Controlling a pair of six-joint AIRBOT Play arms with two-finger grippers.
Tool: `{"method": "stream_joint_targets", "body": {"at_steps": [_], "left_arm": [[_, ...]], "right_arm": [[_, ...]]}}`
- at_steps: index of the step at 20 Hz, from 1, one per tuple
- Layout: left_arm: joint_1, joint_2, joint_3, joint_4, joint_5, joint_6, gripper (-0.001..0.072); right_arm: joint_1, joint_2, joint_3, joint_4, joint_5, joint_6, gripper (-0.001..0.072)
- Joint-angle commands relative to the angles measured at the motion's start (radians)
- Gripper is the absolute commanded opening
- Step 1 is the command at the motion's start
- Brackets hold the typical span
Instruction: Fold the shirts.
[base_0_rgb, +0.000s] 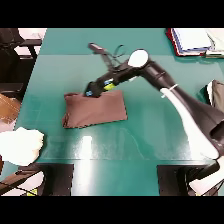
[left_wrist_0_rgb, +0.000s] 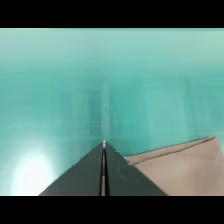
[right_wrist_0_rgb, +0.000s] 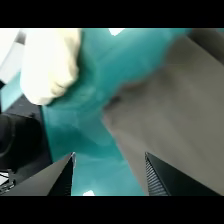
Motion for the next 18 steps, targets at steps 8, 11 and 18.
{"method": "stream_joint_targets", "body": {"at_steps": [8, 11, 18], "left_arm": [[0.008, 0.006, 0.001, -0.048, -0.015, 0.000, 0.0023], [0.008, 0.006, 0.001, -0.050, -0.011, -0.001, 0.0023], [0.008, -0.004, -0.025, -0.089, 0.000, 0.000, 0.0023]], "right_arm": [[-0.403, 0.130, -0.578, -0.079, 0.001, 0.126, 0.0630], [-0.360, 0.061, -0.579, -0.007, -0.038, 0.124, 0.0623], [-0.160, -0.127, -0.349, 0.000, -0.084, 0.125, 0.0547]]}}
